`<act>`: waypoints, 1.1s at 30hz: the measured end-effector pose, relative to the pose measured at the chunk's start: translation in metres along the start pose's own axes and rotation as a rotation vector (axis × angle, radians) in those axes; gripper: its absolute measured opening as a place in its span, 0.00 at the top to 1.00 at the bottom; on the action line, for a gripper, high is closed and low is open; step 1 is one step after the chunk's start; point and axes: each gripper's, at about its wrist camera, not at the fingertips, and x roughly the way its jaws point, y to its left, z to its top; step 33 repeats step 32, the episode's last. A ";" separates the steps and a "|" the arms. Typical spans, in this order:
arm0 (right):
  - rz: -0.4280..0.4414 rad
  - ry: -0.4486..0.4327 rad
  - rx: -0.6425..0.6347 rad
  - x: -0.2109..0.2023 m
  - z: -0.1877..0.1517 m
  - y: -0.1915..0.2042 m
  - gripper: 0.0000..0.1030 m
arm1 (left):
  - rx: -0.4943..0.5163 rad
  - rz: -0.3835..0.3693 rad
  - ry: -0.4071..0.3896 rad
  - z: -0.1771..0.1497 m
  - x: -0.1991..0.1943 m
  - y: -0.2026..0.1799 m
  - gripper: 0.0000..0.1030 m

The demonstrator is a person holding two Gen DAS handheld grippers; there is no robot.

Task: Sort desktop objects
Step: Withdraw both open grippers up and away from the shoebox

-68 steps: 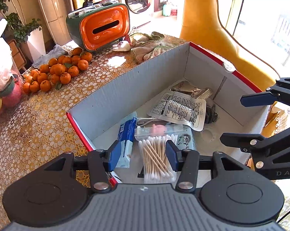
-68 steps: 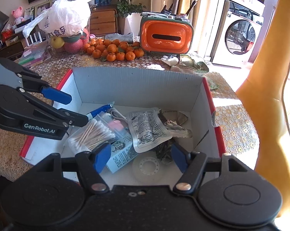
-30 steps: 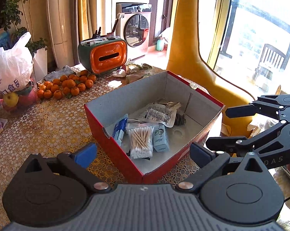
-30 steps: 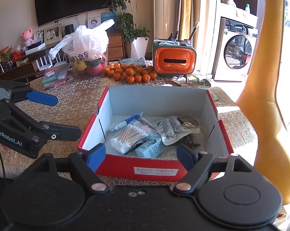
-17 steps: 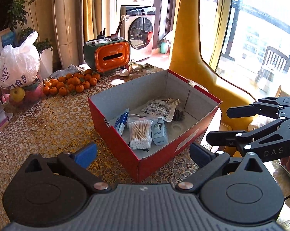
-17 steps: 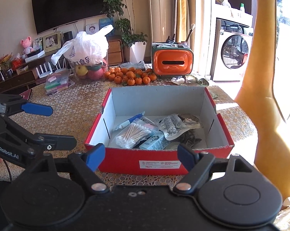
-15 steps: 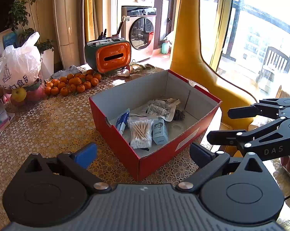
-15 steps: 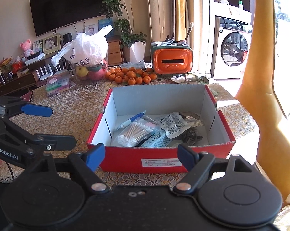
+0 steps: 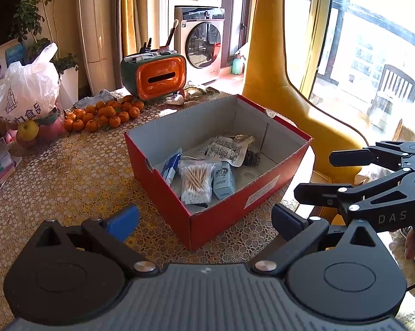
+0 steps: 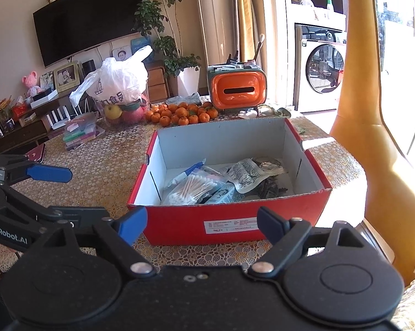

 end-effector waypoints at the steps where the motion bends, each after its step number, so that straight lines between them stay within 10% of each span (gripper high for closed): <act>1: -0.004 -0.002 -0.007 -0.001 0.000 0.001 0.14 | -0.003 -0.003 -0.004 0.000 0.000 0.000 0.00; 33: -0.031 0.034 0.005 -0.001 -0.015 0.004 0.12 | 0.019 -0.045 -0.030 -0.011 -0.008 -0.009 0.00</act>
